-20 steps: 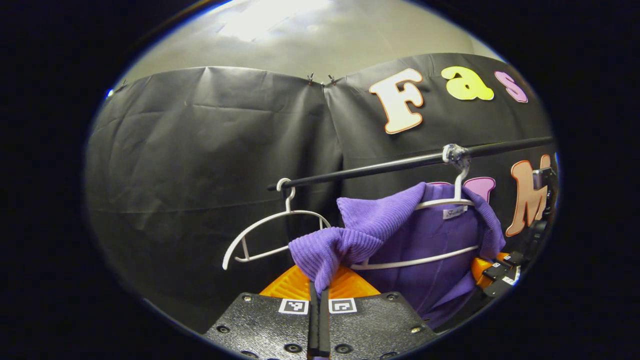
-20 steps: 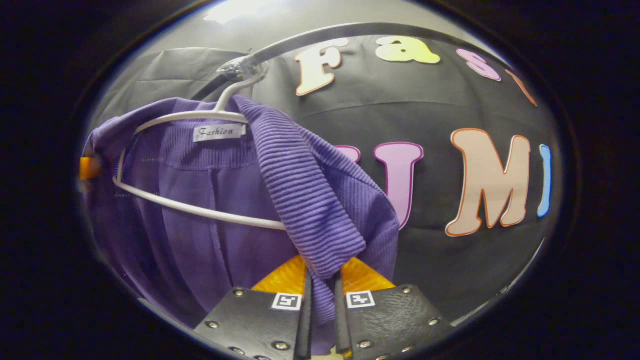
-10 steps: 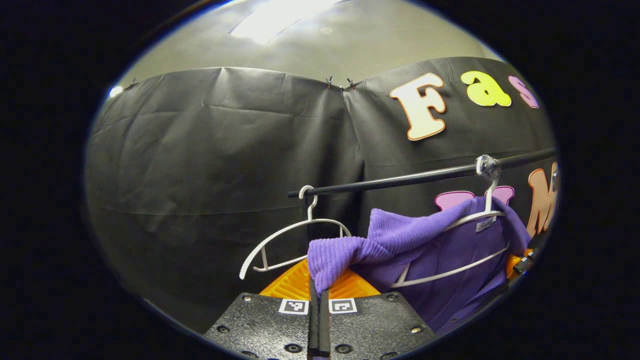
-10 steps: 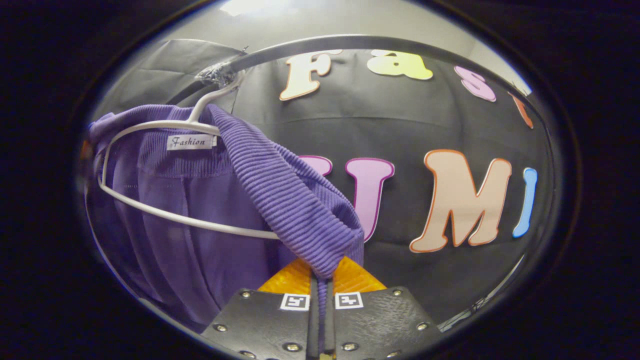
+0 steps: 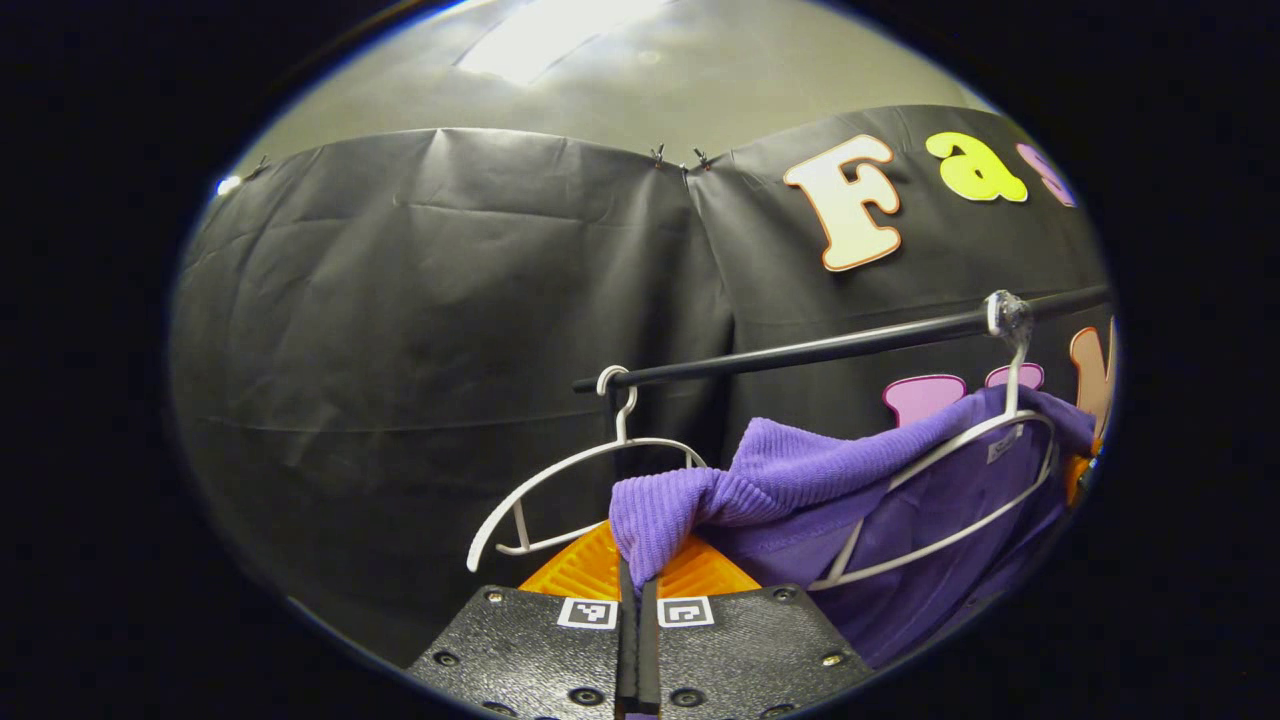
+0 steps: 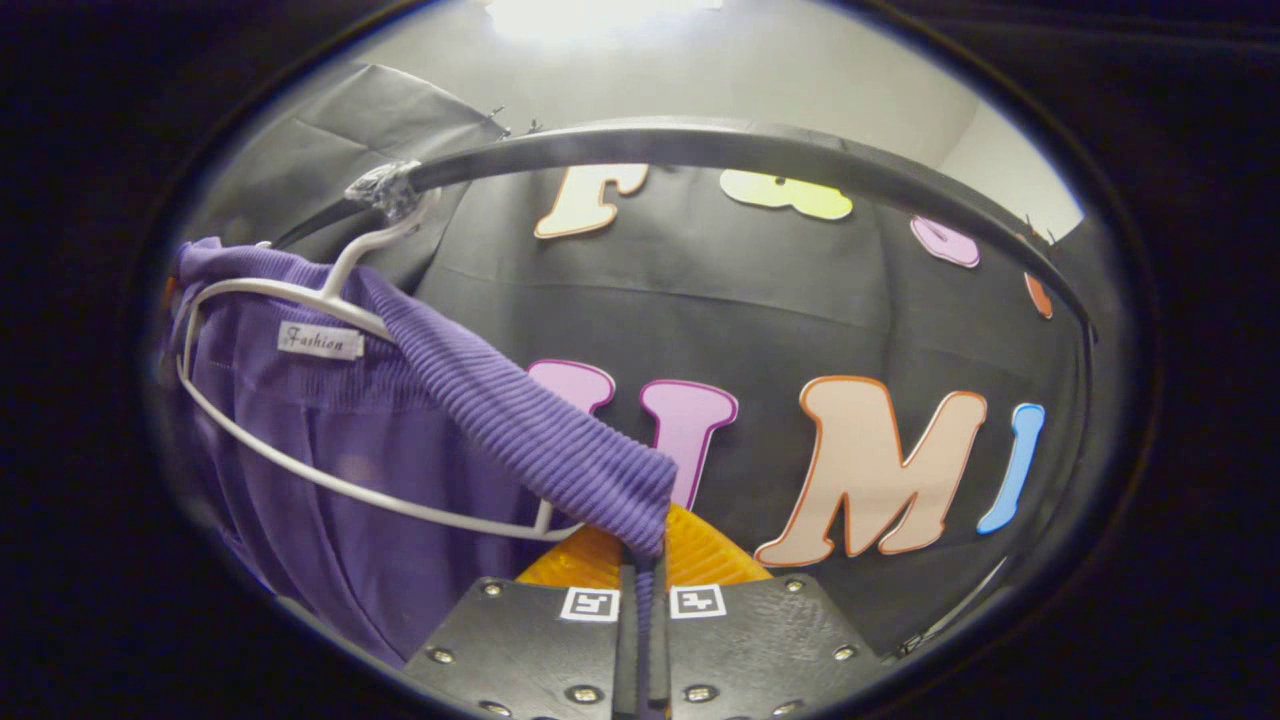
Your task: Grasp the clothes on the hanger with both hands and then place them into the laundry hamper below.
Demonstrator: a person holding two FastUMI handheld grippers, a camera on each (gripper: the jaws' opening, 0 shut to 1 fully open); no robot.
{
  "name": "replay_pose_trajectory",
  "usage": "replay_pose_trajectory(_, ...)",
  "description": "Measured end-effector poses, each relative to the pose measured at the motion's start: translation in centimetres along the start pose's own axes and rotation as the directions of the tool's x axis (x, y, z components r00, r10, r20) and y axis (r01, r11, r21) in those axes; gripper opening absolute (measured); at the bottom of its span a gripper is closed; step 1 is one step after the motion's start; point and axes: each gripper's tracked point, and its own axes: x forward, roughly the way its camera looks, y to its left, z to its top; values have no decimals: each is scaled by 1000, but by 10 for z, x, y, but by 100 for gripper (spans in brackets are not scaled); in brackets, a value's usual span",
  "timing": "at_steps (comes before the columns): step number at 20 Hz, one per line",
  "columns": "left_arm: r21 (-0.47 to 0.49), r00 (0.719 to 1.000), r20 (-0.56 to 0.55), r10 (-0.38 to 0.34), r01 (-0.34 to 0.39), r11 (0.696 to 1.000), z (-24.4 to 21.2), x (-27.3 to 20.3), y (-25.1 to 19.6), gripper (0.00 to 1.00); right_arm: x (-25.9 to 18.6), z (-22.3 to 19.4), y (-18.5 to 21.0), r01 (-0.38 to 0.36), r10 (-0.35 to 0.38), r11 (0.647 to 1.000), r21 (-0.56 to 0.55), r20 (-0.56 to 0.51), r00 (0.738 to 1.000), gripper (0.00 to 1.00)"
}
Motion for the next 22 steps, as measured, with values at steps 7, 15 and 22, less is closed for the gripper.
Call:
replay_pose_trajectory(7,38,998,69,9,-12,999,28,28,4,1,10,13,-1,0,-1,999,34,29,1000,7)
replay_pose_trajectory(15,24,995,92,-26,24,999,20,58,3,0,17,18,5,-18,17,1000,24,53,998,4)
replay_pose_trajectory(22,-19,996,30,-80,81,997,-35,54,-10,3,28,25,-4,9,-10,1000,5,80,997,4)
